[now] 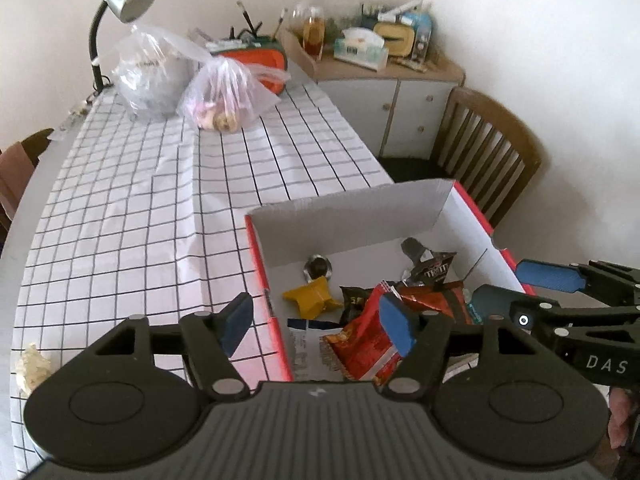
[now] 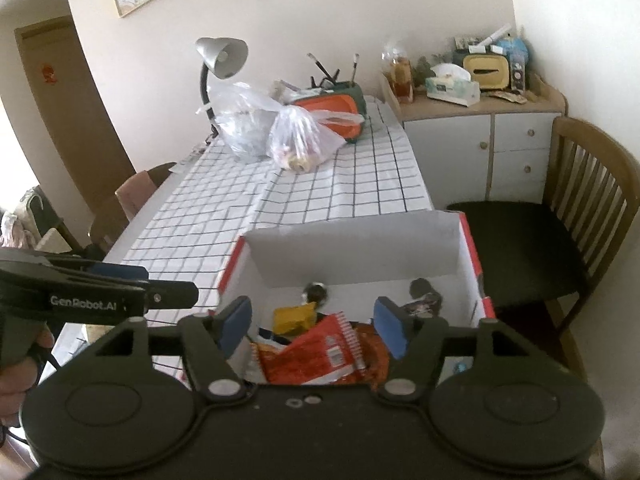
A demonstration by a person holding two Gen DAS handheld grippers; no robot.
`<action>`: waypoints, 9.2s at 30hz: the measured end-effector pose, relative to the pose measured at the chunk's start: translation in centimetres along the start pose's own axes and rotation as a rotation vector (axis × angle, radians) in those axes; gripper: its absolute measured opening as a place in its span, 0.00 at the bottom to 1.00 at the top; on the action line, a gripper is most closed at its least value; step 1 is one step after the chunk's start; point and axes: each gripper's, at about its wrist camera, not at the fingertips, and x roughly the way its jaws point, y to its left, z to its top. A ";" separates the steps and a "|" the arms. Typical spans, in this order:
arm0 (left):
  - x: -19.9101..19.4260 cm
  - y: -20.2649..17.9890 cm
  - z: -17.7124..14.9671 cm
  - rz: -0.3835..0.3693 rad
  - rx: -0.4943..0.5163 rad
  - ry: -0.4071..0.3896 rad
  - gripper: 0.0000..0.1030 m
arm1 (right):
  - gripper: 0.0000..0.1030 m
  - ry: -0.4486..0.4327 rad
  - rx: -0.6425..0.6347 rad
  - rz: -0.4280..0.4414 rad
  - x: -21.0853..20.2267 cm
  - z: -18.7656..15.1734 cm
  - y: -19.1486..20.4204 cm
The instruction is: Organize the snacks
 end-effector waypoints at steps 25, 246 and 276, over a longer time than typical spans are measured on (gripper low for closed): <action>-6.6 14.2 -6.2 0.043 -0.059 -0.037 0.74 | 0.98 0.005 -0.114 0.074 2.3 -3.3 16.0; 0.5 -2.6 0.6 -0.041 0.028 0.071 0.87 | 1.00 -0.021 0.061 -0.082 -2.3 0.4 -1.6; -7.4 -1.0 -4.3 -0.060 -0.031 -0.076 0.97 | 1.00 -0.170 0.057 -0.085 -7.8 -2.9 2.2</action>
